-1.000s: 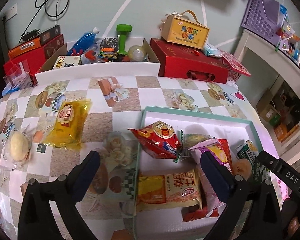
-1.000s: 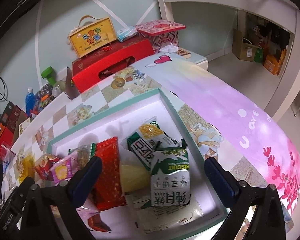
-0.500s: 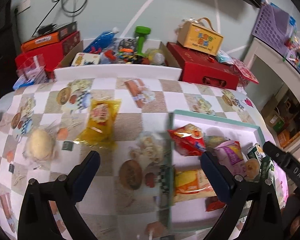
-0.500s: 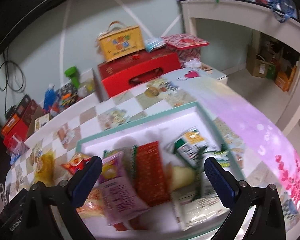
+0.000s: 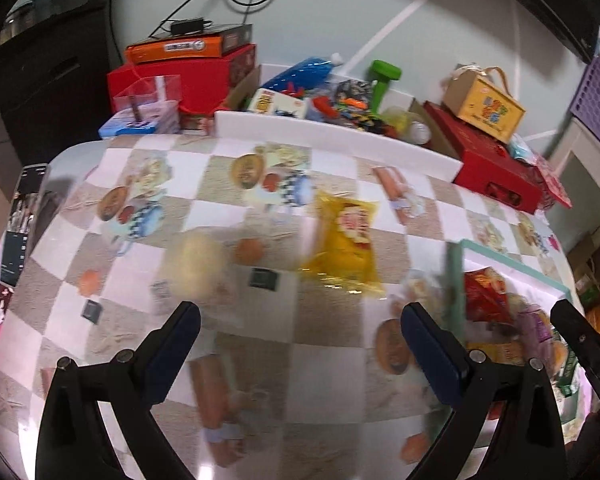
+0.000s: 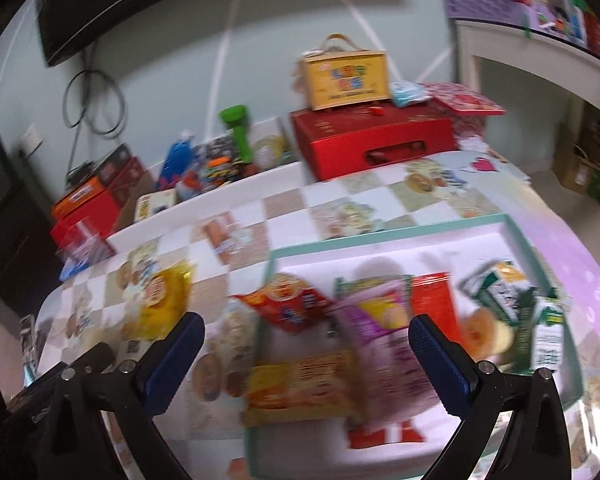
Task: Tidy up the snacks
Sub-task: 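Withdraw both open tools from the tray toward the remaining snacks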
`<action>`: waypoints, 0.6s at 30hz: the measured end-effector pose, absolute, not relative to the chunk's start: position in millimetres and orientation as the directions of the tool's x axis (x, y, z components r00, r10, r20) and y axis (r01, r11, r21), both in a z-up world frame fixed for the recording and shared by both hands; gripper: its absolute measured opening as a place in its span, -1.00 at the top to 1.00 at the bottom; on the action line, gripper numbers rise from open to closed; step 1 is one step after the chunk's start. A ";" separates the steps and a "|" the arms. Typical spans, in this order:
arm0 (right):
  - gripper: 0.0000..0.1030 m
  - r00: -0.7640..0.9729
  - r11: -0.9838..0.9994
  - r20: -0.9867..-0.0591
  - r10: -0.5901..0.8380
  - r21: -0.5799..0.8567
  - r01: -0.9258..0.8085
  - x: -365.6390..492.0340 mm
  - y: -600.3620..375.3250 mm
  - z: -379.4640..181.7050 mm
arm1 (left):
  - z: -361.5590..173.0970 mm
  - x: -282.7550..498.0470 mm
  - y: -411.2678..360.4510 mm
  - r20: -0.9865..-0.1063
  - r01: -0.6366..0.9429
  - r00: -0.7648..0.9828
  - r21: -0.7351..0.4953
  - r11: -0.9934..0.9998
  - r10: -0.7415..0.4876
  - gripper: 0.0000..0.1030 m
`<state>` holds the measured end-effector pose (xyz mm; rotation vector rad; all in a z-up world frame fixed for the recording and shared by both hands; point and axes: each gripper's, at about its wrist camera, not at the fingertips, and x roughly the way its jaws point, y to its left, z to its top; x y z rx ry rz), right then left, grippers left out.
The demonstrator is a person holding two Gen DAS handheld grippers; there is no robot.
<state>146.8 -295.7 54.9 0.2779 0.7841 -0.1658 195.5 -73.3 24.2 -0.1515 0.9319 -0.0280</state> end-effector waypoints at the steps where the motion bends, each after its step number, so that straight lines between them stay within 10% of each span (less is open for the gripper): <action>1: -1.00 0.699 0.952 -0.714 -0.040 0.186 0.244 147.3 -292.3 54.3 | 23.3 195.4 -69.4 -0.800 -0.045 0.595 -0.130 0.990 -0.078 -0.95; 18: -1.00 0.706 0.978 -0.698 0.119 0.205 0.038 158.3 -215.9 42.1 | 25.6 189.5 5.0 -0.795 -0.213 0.606 -0.134 0.968 0.024 -0.95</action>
